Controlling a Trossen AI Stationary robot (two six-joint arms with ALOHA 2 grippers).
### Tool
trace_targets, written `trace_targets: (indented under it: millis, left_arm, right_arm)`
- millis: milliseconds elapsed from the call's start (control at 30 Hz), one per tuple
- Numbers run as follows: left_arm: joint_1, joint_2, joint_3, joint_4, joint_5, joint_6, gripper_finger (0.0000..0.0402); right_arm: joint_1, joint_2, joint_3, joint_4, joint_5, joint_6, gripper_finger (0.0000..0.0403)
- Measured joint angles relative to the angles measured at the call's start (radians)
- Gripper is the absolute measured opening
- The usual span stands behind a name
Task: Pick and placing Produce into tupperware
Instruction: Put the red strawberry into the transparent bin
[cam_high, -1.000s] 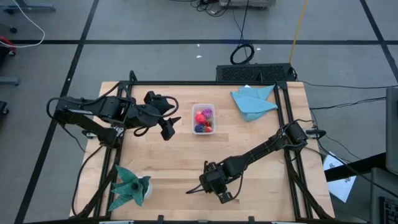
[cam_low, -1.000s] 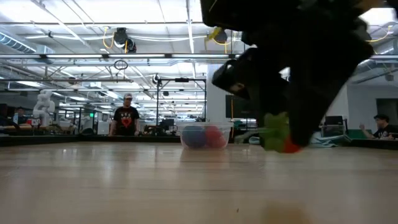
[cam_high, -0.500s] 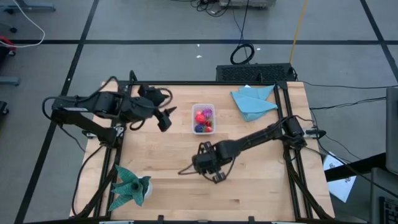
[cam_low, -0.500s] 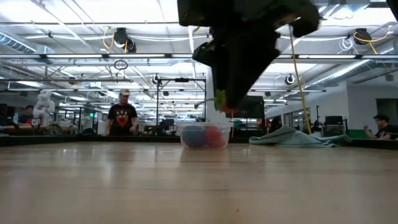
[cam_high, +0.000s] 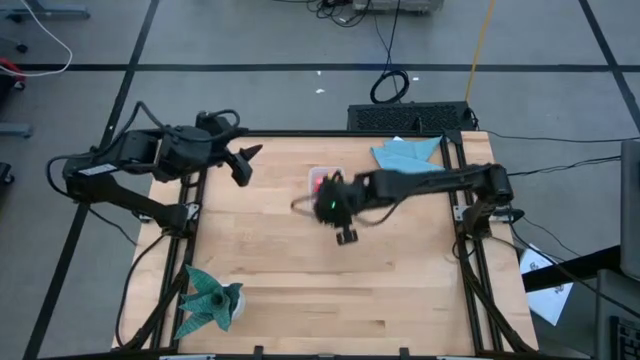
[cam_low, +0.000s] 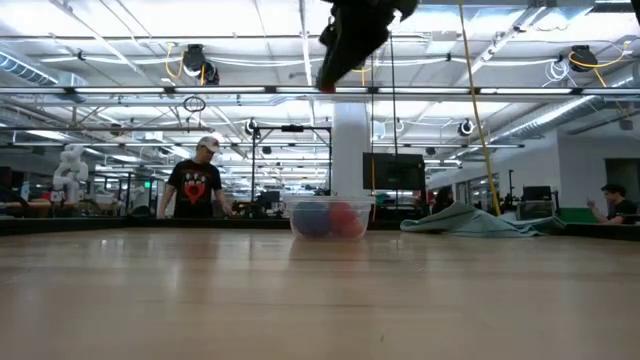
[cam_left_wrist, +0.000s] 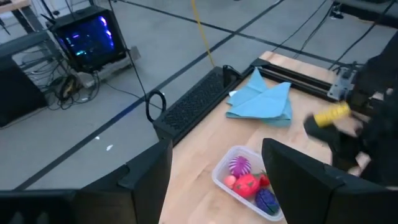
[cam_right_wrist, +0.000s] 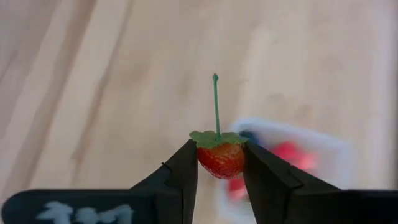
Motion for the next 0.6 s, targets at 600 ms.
trace_targets:
  millis: [600]
  left_arm:
    - [0.031,0.008,0.0,-0.006,0.003,0.039,0.0255]
  right_arm:
    - [-0.242,0.065,-0.001,0.071,-0.045,-0.06,0.0102]
